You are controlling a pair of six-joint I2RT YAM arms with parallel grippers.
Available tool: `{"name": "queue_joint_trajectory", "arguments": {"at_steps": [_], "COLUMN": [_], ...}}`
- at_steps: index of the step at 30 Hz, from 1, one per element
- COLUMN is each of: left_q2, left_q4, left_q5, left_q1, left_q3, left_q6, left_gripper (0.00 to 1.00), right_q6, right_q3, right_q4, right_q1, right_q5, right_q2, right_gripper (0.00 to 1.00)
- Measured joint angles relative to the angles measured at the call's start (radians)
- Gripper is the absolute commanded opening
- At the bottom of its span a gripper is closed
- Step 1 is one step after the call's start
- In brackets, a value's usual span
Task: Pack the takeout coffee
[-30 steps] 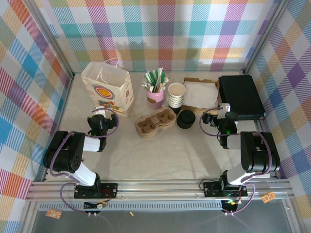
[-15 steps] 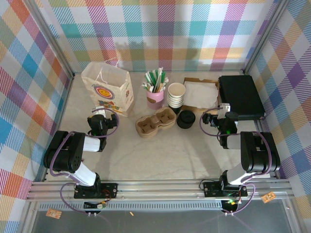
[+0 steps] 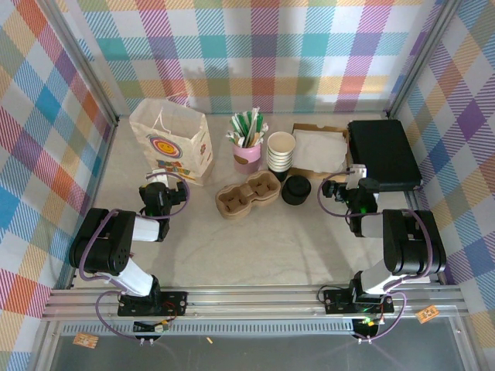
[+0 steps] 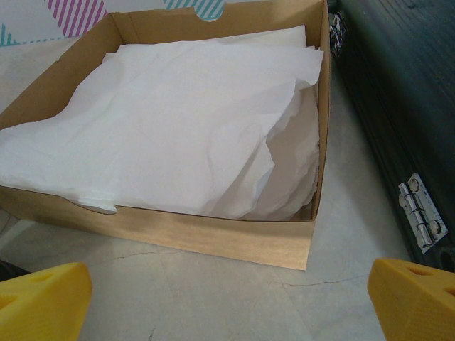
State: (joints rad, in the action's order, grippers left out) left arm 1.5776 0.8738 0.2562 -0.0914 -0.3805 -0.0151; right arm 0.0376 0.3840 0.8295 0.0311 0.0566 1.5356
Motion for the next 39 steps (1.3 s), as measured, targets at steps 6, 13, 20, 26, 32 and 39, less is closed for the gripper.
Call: {"name": "queue_joint_trajectory", "arguments": {"at_steps": [6, 13, 20, 26, 32, 39], "left_q2": [-0.044, -0.252, -0.541, -0.769, -0.784, -0.486], "left_q4": [-0.031, -0.144, -0.385, -0.703, -1.067, -1.489], "left_q5": [-0.001, -0.001, 0.016, 0.011, -0.041, -0.068], "left_q1": [0.000, 0.000, 0.000, 0.000, -0.008, -0.169], "left_q3": [0.000, 0.000, -0.002, -0.115, -0.462, -1.098], "left_q6": [0.000, 0.000, 0.014, 0.075, 0.163, 0.232], "left_gripper": [0.99, 0.97, 0.93, 0.80, 0.74, 0.67], "right_q6": [0.000, 0.000, 0.031, 0.110, 0.195, 0.242], "right_q3": [0.001, 0.051, 0.185, 0.396, 0.684, 0.978], "right_q4": [-0.006, -0.159, -0.473, -0.803, -1.134, -1.445], "right_q1": [0.000, 0.000, 0.000, 0.000, -0.003, -0.005], "right_q5": [-0.001, -0.008, -0.055, -0.069, -0.067, -0.031], "right_q2": [-0.001, -0.096, -0.236, -0.257, -0.256, -0.255], "right_gripper": [0.99, 0.98, 0.88, 0.79, 0.75, 0.74]}}
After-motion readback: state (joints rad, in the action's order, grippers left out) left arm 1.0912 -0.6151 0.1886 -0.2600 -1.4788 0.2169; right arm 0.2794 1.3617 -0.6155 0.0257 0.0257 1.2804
